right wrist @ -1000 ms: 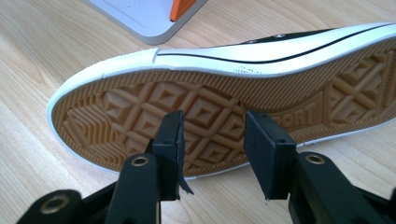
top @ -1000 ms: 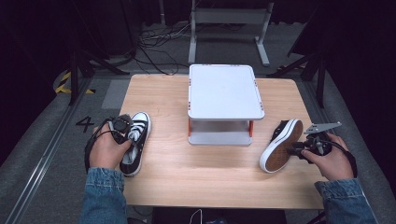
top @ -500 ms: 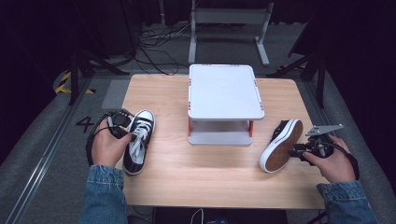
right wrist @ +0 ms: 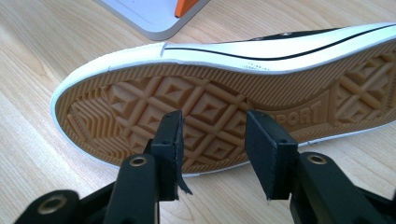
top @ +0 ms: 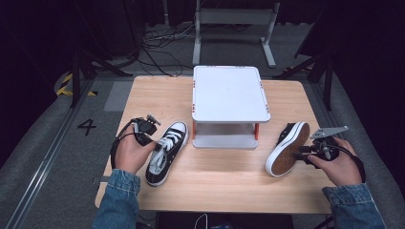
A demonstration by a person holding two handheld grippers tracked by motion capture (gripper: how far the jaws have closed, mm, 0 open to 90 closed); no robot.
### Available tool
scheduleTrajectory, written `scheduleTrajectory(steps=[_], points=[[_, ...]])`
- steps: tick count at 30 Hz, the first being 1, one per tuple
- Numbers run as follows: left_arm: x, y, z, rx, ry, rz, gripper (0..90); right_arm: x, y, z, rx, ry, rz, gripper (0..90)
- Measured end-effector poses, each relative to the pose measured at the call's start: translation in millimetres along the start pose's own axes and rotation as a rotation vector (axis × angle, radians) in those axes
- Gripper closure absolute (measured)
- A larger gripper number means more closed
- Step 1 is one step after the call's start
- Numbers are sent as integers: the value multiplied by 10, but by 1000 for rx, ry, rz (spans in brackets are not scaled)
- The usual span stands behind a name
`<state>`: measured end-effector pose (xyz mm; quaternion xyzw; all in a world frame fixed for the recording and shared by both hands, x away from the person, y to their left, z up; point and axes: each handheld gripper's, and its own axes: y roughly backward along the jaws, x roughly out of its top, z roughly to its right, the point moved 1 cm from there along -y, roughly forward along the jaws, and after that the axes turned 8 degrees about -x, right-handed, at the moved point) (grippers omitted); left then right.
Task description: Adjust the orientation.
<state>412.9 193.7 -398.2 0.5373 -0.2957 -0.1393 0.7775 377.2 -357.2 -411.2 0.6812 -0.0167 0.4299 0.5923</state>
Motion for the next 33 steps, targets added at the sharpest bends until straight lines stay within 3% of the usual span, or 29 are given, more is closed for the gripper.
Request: scheduleTrajectory(steps=[2,5,6,8,10,11,12,13,16,20,24,26,28,29,30,32,33], points=[[-21,49,63,24,-72,-17,736,-1,4,4,-3,0,0,583],[9,84,137,160,-277,-35,452,4,-11,-4,-4,2,-4,579],[18,72,147,176,-309,-42,422,9,-17,-11,-2,3,-3,576],[45,17,147,180,-410,-62,399,16,-18,-35,2,4,-6,570],[68,-19,154,187,-453,-79,385,14,-13,-46,1,8,-3,567],[68,-19,154,187,-453,-79,375,14,-13,-46,1,8,-3,567],[112,-32,185,193,-513,-93,372,-2,-2,-44,-3,5,-1,566],[112,-32,185,193,-513,-93,373,-2,-2,-44,-3,5,-1,566],[182,-44,268,191,-583,-113,372,-51,13,-38,-8,-3,-6,564],[260,-128,331,203,-641,-174,373,-113,37,-22,-14,-14,-11,562],[313,-277,376,131,-646,-224,416,-140,59,-25,-17,-20,-10,562],[330,-328,385,110,-585,-246,466,-145,61,-29,-22,-18,-12,562],[328,-299,344,78,-506,-251,573,-146,60,-31,-20,-18,-13,562],[306,-258,291,51,-452,-211,657,-145,59,-34,-20,-16,-13,561],[293,-229,263,34,-427,-194,709,-145,58,-33,-20,-15,-11,561],[269,-178,193,-5,-386,-156,748,-147,54,-28,-20,-17,-13,561],[251,-160,133,-46,-330,-118,777,-145,41,-25,-21,-18,-18,561]])
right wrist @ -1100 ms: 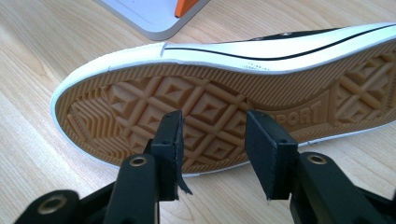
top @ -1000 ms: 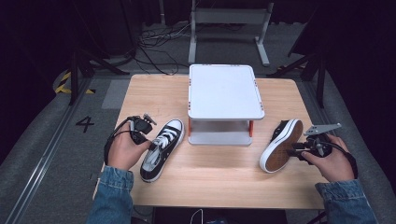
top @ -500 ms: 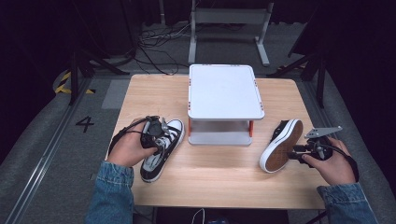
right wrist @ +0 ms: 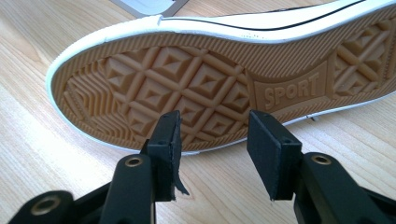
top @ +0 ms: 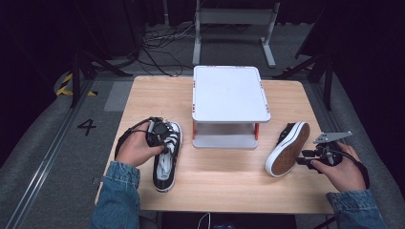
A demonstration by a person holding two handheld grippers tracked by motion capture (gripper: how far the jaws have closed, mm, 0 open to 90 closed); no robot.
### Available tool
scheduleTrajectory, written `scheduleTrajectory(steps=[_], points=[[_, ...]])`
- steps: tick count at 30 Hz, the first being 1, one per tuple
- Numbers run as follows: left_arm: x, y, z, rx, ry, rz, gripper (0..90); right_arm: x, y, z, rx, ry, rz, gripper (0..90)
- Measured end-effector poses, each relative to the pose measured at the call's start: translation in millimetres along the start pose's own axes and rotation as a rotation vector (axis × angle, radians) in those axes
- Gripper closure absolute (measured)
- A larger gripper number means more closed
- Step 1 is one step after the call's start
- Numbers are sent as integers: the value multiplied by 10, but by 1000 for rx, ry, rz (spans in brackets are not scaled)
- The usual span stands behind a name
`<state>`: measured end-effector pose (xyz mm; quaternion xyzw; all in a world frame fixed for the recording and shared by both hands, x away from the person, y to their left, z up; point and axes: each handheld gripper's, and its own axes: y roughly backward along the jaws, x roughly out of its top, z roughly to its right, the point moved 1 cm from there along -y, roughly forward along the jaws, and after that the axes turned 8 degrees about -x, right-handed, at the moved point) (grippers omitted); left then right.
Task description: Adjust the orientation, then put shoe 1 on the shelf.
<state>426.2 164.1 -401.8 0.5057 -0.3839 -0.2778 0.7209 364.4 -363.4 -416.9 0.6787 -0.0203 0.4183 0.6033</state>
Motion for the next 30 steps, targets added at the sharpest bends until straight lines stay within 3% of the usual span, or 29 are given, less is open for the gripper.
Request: scheduleTrajectory(steps=[1,2,3,4,10,12,15,22,30], points=[[-18,13,-36,-34,63,25,781,3,-10,-1,2,1,-1,561],[-18,13,-36,-34,63,25,786,11,-18,-2,2,7,-2,561],[-46,48,-94,-80,128,55,799,22,-28,-11,8,9,-2,561],[-55,58,-109,-96,161,64,802,29,-32,-12,10,13,0,561],[7,100,-100,-84,165,21,822,71,-9,14,6,11,13,561],[48,158,-79,-56,163,-9,829,85,4,29,4,8,20,561],[82,224,-82,-65,181,-22,838,94,8,37,4,11,26,561],[230,375,29,-19,147,-99,846,126,9,23,7,13,29,561],[362,595,23,11,121,-102,846,91,41,41,1,8,37,561]])
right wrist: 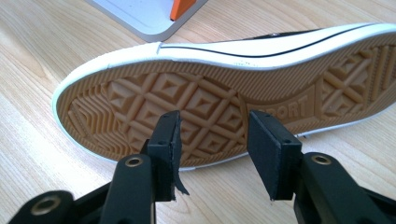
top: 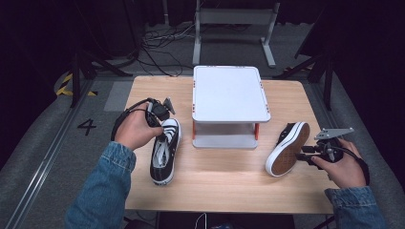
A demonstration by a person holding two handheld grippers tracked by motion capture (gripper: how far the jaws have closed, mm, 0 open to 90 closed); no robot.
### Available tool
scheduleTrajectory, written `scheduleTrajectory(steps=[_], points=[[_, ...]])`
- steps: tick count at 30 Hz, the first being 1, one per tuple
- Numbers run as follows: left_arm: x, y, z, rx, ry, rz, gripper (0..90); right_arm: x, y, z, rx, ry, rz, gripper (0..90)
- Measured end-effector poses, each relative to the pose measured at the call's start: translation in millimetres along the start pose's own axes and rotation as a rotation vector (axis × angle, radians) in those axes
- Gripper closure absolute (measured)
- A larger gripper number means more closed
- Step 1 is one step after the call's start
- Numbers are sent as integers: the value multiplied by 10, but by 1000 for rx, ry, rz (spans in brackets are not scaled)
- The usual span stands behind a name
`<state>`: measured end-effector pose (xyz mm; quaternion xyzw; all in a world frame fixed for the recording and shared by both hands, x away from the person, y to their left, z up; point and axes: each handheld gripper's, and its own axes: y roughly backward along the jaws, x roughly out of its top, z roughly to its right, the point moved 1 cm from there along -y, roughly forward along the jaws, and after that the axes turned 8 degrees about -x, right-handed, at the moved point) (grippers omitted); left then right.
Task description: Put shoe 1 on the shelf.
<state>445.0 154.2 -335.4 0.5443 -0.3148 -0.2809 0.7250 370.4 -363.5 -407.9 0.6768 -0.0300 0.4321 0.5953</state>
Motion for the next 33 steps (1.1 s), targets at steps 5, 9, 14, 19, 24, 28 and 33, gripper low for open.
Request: scheduleTrajectory(steps=[5,9,14,19,24,28,33], points=[[60,205,26,23,-3,22,846,-46,33,9,-8,-11,-3,561],[107,350,43,39,-15,44,845,-69,61,19,-16,-17,0,562],[201,563,57,83,-36,64,844,-81,109,37,-19,-30,14,562],[260,706,83,112,-28,66,844,-80,134,55,-21,-33,23,562],[351,869,119,134,-51,79,843,-74,135,60,-16,-34,28,561],[406,1039,112,140,-48,105,843,-72,162,54,-16,-33,36,561],[455,1172,120,166,-37,125,844,-90,174,63,-20,-40,39,561]])
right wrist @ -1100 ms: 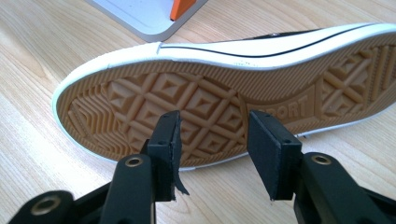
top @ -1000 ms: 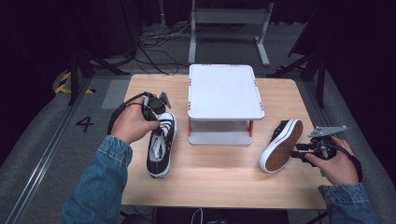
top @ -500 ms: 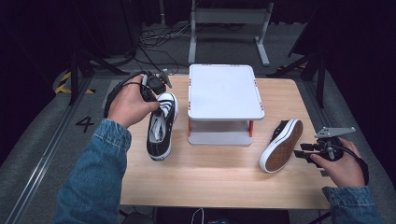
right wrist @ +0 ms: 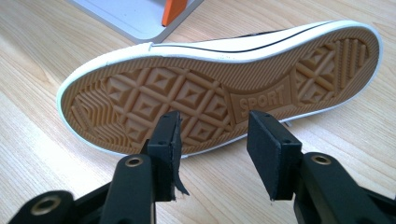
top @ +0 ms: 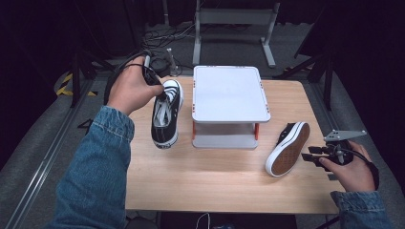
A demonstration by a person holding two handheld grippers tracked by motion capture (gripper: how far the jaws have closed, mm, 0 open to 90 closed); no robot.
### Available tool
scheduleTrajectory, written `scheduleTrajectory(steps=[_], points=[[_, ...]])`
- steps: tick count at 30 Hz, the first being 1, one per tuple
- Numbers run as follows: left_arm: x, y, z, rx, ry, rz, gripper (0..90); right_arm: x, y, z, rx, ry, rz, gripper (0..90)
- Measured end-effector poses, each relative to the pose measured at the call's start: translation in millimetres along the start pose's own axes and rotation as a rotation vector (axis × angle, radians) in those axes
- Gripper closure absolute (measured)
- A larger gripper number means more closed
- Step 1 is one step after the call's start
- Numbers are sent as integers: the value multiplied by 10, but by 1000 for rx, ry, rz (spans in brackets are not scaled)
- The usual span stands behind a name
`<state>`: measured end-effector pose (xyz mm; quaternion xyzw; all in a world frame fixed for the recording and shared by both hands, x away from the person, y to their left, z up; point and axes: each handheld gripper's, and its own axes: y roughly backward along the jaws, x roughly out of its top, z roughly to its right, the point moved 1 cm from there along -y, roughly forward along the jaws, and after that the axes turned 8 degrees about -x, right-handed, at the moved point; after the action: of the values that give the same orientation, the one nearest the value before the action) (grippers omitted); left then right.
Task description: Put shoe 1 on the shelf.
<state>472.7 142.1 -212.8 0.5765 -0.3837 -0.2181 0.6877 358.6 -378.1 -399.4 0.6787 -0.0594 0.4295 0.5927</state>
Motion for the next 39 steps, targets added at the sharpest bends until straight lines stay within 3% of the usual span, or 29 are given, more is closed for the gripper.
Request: scheduleTrajectory(steps=[4,15,22,39], points=[[100,104,-25,11,-1,17,844,-3,12,0,-5,4,-2,561],[486,168,-25,12,-57,39,844,-86,44,24,-13,-11,-10,562],[776,92,-21,24,-109,77,845,-113,74,32,-12,-22,-4,562],[1418,-139,40,46,-159,111,846,-174,126,110,-16,-38,9,563]])
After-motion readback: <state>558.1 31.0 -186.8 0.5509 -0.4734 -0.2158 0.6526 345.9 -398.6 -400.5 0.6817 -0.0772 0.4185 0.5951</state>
